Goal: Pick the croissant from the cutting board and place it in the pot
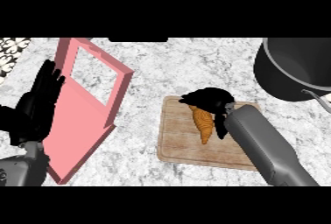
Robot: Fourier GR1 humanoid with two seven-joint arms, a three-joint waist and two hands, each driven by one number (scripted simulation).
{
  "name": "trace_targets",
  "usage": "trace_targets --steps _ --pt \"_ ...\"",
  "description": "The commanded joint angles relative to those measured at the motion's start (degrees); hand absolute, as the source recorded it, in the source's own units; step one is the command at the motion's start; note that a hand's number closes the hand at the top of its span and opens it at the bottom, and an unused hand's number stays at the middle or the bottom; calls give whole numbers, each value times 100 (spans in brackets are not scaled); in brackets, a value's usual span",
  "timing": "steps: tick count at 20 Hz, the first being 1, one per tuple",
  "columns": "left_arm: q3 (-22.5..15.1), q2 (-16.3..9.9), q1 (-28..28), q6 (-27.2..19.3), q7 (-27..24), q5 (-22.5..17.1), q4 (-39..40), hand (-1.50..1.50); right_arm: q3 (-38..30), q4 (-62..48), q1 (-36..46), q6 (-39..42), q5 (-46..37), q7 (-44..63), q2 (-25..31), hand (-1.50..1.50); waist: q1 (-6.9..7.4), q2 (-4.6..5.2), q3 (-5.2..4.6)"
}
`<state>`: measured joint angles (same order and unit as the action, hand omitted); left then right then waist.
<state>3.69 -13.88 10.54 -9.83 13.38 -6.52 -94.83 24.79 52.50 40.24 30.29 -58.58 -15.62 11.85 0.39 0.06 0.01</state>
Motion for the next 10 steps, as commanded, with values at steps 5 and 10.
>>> trace_targets --steps 5,10 --pt "183 8 168 59 31 5 115 0 457 36 -254 -458 -611 -806 -33 150 -32 -6 -1" --pt "335 -17 267 270 -173 -26 407 0 143 -408 -43 -575 -830 -931 -272 150 -24 -2 -2"
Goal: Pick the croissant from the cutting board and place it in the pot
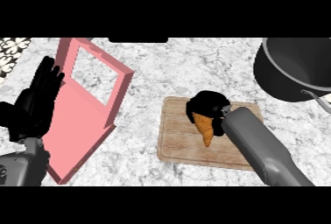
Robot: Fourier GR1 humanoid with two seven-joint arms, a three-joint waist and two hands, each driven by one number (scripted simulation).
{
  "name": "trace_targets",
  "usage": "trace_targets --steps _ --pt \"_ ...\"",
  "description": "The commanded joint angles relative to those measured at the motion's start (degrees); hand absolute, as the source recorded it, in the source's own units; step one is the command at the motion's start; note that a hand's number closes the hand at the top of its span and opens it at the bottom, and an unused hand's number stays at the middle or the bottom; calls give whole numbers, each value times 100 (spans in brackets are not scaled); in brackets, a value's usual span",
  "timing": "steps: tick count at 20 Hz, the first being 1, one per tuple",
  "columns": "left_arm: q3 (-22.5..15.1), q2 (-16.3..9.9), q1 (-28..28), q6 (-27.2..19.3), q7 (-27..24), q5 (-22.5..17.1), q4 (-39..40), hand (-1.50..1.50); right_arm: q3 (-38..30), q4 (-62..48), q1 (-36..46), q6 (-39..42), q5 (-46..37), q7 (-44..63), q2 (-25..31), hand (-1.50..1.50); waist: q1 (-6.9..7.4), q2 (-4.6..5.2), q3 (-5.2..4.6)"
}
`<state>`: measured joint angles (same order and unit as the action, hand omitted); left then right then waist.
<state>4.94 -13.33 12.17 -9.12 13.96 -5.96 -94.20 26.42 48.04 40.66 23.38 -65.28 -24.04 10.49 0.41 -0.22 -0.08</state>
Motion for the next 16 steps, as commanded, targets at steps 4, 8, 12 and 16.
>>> trace_targets --steps 4,8,12,16 --pt "292 -257 318 228 185 -92 171 0 -13 -599 -52 -356 -344 -472 -201 150 1 34 9" --pt "222 -115 6 62 89 1 42 0 -969 88 -652 -313 249 1515 -838 150 -180 -28 7" --pt "145 -16 -81 53 -59 70 143 0 -1062 964 -1117 -497 899 2743 -1031 150 -154 -33 4" --pt "229 -10 258 25 -117 66 411 0 -712 2470 -1918 -442 991 3435 -1040 150 -218 -24 2"
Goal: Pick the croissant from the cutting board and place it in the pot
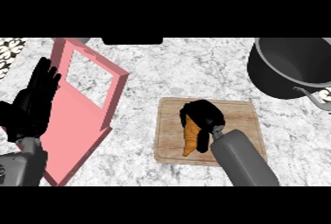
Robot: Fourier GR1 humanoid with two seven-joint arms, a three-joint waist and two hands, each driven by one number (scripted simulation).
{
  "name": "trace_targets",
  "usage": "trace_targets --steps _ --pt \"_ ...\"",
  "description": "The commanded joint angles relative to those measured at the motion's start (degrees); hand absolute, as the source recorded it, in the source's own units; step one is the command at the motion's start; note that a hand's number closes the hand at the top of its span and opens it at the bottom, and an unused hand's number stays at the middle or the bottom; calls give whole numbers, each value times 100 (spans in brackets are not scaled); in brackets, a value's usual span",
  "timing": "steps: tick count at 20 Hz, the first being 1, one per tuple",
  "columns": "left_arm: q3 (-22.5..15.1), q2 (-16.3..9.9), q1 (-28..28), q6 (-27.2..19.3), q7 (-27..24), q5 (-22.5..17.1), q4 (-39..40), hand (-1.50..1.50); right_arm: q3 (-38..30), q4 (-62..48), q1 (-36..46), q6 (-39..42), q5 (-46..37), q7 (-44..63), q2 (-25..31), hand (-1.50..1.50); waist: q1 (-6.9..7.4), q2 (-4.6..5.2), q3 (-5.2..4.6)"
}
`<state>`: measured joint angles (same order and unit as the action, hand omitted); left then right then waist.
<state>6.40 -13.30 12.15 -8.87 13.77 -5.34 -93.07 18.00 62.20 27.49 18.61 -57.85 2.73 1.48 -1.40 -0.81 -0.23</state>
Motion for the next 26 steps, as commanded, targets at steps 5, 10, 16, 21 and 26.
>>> trace_targets --steps 5,10,16,21,26 --pt "-142 112 -388 -80 40 132 -406 0 62 2507 -943 -848 672 1518 -145 150 38 -16 27" --pt "27 8 -230 1 54 2 -283 0 -629 3741 -898 -1525 538 1828 -147 150 -32 7 26" --pt "85 33 39 31 17 -39 -22 0 -983 4843 -1002 -1752 -11 2328 -44 150 29 59 22" --pt "154 -27 -18 308 -195 -112 174 0 -1998 4691 -636 -1619 538 2144 401 150 115 81 22" --pt "173 11 -60 278 -172 -61 115 0 -2993 4197 -478 -1463 1601 1726 816 150 134 83 24"
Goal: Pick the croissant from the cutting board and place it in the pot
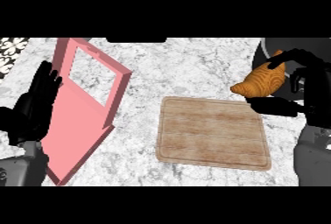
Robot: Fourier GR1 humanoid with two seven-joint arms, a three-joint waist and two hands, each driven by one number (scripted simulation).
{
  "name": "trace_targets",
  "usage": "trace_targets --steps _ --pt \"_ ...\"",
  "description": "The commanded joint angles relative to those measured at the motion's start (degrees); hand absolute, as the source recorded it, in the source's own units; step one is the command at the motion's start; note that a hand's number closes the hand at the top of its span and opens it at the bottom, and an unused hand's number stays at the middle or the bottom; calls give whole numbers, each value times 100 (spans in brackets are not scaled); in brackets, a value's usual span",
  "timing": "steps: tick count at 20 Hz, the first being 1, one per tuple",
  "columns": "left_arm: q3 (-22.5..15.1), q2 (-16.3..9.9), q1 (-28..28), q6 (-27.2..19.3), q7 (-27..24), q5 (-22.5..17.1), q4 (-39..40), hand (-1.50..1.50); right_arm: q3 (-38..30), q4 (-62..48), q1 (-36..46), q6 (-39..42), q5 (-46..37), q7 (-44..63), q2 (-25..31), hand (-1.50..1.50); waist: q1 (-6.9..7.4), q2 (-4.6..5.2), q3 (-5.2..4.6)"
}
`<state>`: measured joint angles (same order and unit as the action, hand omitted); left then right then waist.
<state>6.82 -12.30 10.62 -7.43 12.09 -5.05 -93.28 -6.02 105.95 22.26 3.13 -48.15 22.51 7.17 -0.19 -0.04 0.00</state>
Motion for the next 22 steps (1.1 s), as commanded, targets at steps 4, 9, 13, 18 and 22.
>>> trace_targets --steps 4,9,13,18,22 --pt "69 -77 312 53 323 -70 -154 0 -1186 -1542 581 -155 861 -875 794 150 52 13 4" --pt "-67 49 24 116 147 12 -249 0 -1594 -3083 1082 -715 1146 -1494 940 150 92 21 4" --pt "-159 165 85 31 66 108 -79 0 -1126 -3576 1025 -1557 -247 -1823 1340 150 191 87 -1" --pt "-66 42 254 116 240 11 -120 0 -1345 -5228 1459 -2302 -826 -2128 1943 150 259 95 9" --pt "8 44 529 30 123 106 217 0 -1574 -6753 1883 -2977 -611 -2887 1958 150 216 93 13"
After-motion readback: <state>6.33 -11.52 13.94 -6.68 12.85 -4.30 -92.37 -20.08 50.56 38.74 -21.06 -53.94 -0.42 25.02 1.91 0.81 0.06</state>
